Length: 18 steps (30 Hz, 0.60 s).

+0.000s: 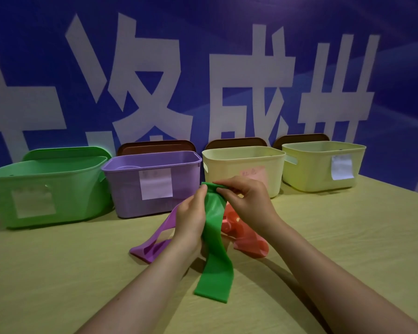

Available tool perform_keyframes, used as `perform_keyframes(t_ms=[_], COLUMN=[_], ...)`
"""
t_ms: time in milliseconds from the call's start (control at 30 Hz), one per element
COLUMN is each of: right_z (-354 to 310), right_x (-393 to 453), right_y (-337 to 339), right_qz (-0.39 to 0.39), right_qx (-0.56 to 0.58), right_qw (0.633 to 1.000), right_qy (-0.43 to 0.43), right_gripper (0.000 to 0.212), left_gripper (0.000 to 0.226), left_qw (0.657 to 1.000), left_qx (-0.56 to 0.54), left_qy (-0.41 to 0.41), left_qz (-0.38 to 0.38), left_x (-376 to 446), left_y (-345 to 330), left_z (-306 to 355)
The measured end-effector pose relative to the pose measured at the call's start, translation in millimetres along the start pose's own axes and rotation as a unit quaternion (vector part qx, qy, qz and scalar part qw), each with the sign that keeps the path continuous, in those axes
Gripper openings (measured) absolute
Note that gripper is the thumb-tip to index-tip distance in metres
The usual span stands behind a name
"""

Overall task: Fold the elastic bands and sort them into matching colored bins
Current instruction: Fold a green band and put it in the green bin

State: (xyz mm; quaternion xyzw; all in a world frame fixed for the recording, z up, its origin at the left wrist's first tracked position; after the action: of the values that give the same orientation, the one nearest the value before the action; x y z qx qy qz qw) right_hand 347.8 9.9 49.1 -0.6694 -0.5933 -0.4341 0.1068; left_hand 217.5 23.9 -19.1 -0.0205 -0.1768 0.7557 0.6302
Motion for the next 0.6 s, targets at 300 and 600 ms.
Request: perform_keyframes(t_ms=[300,600], right_z=[-0.6,13.7], right_x=[1.4,-1.1], right_y=[-7.8,-13.4], right_qz=[-0.091,-0.108], right_qx=[-0.018,0.128], right_qw=[0.996,0.977], right_qy=[0.006,-0.133], right_gripper=[0.023,0.021], left_gripper=[0.027,0.021], left_qw=[1.0,1.0], left_qx=[-0.015,0.004], left_qy=[0.025,0.01], left_qz=[0.0,-0.021], left_x=[-5.4,-0.8], left_y=[-0.9,-2.2], left_z=[-5.9,-6.0])
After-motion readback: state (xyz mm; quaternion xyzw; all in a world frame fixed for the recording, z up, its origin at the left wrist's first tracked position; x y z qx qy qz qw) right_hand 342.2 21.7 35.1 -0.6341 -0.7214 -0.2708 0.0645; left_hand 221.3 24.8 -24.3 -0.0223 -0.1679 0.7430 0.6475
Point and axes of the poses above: each hand's wrist, its own x-axis towards the middle knuckle, its own y-axis out of the back of the hand, z = x × y, the point moved 9 cm from there along x, towards the middle knuckle, and after that the axes turned 7 degrees about -y, right-handed, at the moved point
